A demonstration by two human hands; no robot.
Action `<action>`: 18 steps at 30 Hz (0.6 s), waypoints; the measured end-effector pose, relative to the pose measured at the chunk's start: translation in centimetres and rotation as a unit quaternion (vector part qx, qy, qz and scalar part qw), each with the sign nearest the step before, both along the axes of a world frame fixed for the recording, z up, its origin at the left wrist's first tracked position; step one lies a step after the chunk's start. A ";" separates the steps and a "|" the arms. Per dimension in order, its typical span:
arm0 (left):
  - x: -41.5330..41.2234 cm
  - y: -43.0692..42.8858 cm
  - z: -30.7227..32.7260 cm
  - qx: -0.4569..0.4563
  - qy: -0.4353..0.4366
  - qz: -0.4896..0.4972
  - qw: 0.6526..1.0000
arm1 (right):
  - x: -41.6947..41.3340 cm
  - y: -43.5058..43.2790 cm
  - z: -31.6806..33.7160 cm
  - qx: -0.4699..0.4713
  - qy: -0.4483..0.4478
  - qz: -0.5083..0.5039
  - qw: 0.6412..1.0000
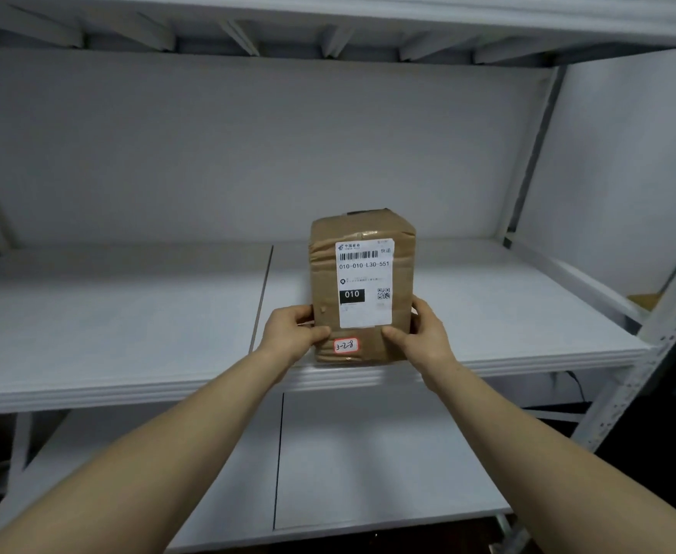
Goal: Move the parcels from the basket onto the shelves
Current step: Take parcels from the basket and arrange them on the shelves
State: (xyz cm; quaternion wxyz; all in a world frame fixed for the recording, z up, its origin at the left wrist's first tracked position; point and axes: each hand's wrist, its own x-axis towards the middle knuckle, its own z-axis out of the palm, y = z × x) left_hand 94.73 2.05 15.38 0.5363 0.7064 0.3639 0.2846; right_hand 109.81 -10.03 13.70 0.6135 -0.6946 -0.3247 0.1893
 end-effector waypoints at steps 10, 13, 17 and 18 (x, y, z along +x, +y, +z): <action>2.4 -1.4 -2.1 0.049 0.050 0.041 0.997 | 3.2 -0.1 -1.2 -0.110 -0.088 0.053 0.989; 3.2 -1.7 -2.0 0.046 0.049 0.043 0.997 | 3.7 0.0 -1.4 -0.105 -0.103 0.049 0.988; 4.0 -1.8 -2.4 0.055 0.063 0.066 0.994 | 4.3 -0.2 -1.9 -0.105 -0.122 0.049 0.986; 4.1 -1.8 -2.6 0.061 0.068 0.070 0.993 | 4.4 -0.2 -2.0 -0.111 -0.132 0.051 0.984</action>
